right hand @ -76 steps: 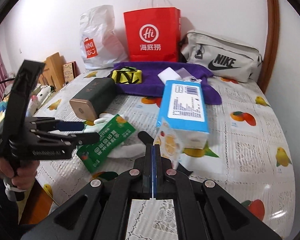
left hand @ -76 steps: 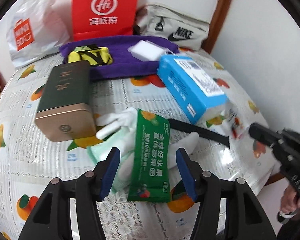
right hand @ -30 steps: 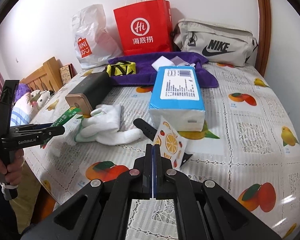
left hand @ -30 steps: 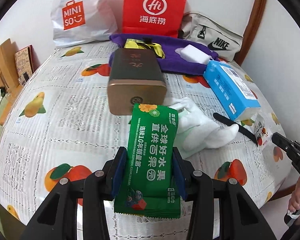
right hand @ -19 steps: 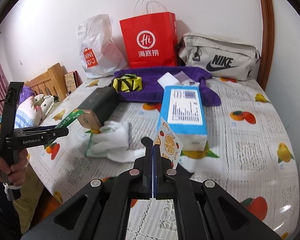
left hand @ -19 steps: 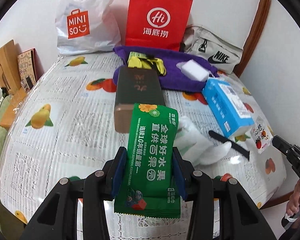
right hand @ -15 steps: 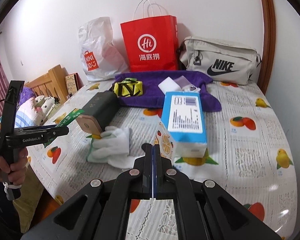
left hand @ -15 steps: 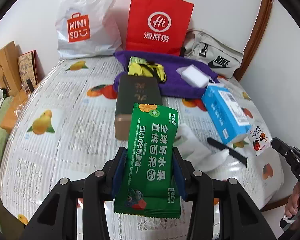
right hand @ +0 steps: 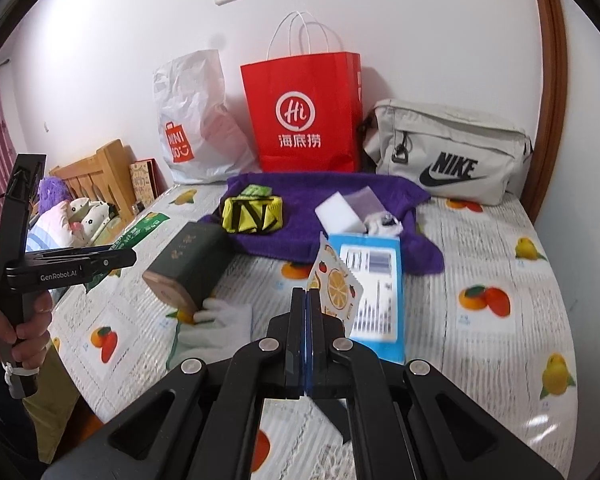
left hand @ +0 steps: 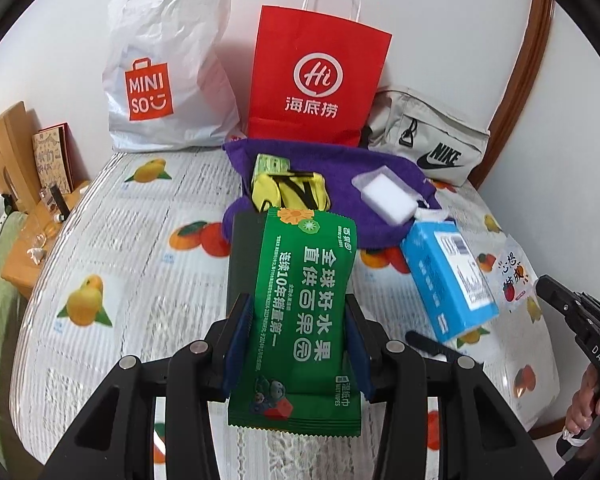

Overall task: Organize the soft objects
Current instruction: 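Carry the orange-print sachet and green snack packet over the purple towel with both tools, then open both tools to drop the sachet and green packet onto the towel, then grasp a black strap with the right tool while the left tool reaches to the white glove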

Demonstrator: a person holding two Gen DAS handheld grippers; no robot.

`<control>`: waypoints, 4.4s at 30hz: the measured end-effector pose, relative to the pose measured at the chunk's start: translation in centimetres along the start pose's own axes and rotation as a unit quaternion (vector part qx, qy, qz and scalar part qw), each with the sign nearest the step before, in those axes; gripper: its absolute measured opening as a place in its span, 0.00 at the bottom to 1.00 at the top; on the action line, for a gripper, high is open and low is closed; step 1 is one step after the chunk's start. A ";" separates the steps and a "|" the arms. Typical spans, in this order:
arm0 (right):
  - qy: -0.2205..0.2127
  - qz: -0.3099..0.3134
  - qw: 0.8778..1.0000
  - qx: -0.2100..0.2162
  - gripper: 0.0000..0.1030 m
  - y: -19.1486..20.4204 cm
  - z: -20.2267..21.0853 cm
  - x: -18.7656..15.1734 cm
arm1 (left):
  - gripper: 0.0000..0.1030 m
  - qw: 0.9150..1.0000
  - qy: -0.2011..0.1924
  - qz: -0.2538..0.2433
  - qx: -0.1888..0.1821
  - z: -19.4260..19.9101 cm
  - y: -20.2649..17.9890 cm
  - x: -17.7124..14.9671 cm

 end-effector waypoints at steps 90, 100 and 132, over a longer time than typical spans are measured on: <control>0.051 -0.026 0.998 -0.001 0.50 -5.7 -14.5 8.7 | 0.62 0.999 0.030 0.011 0.002 -10.1 -0.1 11.7; 0.067 -0.021 0.998 0.001 0.50 -3.5 -8.2 2.0 | 0.62 1.000 0.026 0.000 -0.012 -5.6 -1.4 6.2; 0.145 0.065 0.987 0.009 0.24 -0.4 -9.2 -11.0 | 0.62 0.998 0.060 0.009 -0.026 -4.1 -1.5 -3.9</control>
Point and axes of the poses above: each gripper's, at about its wrist camera, not at the fingertips, and z roughly against the way its jaws point, y to its left, x to its top, the point moved 5 cm from there along -z, roughly the way its jaws point, and after that the axes turned 4 degrees about y, right-handed, at the moved point
